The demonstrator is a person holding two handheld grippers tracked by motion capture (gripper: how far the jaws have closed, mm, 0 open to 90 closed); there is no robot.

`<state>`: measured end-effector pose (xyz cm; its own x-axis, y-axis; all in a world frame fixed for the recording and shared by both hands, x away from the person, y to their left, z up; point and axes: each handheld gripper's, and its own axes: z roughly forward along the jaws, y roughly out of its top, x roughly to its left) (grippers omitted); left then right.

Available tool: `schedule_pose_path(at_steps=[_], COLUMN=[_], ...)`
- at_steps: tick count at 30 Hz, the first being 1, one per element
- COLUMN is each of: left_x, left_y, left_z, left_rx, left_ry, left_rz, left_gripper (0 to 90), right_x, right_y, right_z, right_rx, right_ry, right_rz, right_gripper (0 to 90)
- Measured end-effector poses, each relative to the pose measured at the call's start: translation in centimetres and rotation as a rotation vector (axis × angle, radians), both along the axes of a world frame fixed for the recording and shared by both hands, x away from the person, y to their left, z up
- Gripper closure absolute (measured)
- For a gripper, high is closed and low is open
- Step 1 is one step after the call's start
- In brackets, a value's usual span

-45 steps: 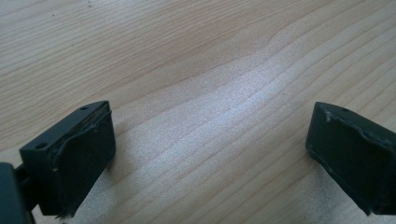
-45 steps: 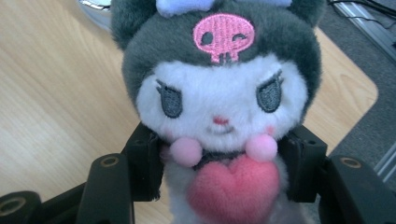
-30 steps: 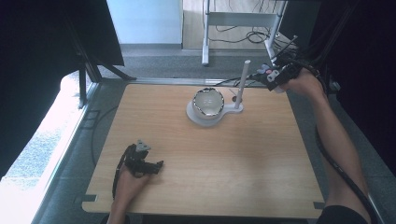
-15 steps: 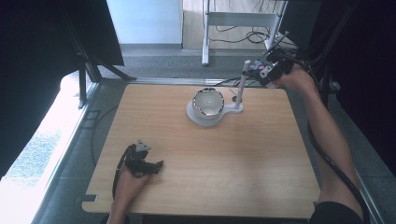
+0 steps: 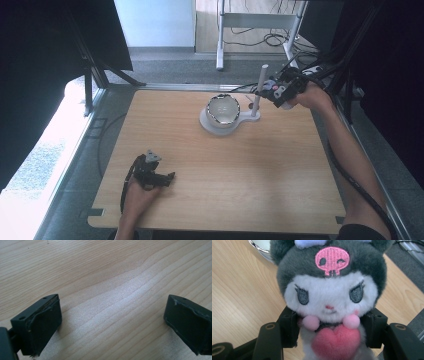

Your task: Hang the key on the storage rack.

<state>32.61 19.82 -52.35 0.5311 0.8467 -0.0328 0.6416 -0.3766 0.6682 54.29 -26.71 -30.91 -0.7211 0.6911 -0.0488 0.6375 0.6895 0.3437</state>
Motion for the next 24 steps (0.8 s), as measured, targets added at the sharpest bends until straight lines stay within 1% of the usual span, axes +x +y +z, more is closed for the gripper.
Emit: schedule_pose_path(at_steps=[2, 5, 8, 10, 11, 13, 18, 24], left_x=[0.0, 0.0, 0.0, 0.0, 0.0, 0.0, 0.0, 0.0], left_y=[0.0, 0.0, 0.0, 0.0, 0.0, 0.0, 0.0, 0.0], left_z=[0.0, 0.0, 0.0, 0.0, 0.0, 0.0, 0.0, 0.0], left_rx=[0.000, 0.001, 0.001, 0.001, 0.001, -0.001, 0.002, 0.002], left_ry=[0.001, 0.000, 0.000, 0.000, 0.000, 0.001, 0.002, 0.002], left_rz=[0.000, 0.000, 0.000, 0.000, 0.000, 0.002, -0.001, -0.001], left_gripper=[1.4, 1.4, 1.4, 1.4, 1.4, 1.4, 1.4, 1.4], right_x=[0.0, 0.1, 0.2, 0.3, 0.4, 0.5, 1.0, 1.4], right_y=[-0.2, -0.4, -0.4, -0.4, -0.4, -0.4, -0.6, -0.3], right_z=[-0.6, -1.5, -2.3, -2.8, -3.0, -3.6, -4.9, -6.6], right_rx=[-0.002, -0.002, -0.004, -0.002, -0.007, -0.013, 0.001, 0.015], right_ry=[0.013, 0.020, 0.023, 0.019, 0.022, 0.016, -0.001, -0.014], right_rz=[-0.006, -0.007, -0.015, -0.008, -0.016, -0.021, -0.051, -0.047], right_gripper=[41.4, 41.3, 41.2, 41.2, 41.1, 41.0, 40.8, 39.9])
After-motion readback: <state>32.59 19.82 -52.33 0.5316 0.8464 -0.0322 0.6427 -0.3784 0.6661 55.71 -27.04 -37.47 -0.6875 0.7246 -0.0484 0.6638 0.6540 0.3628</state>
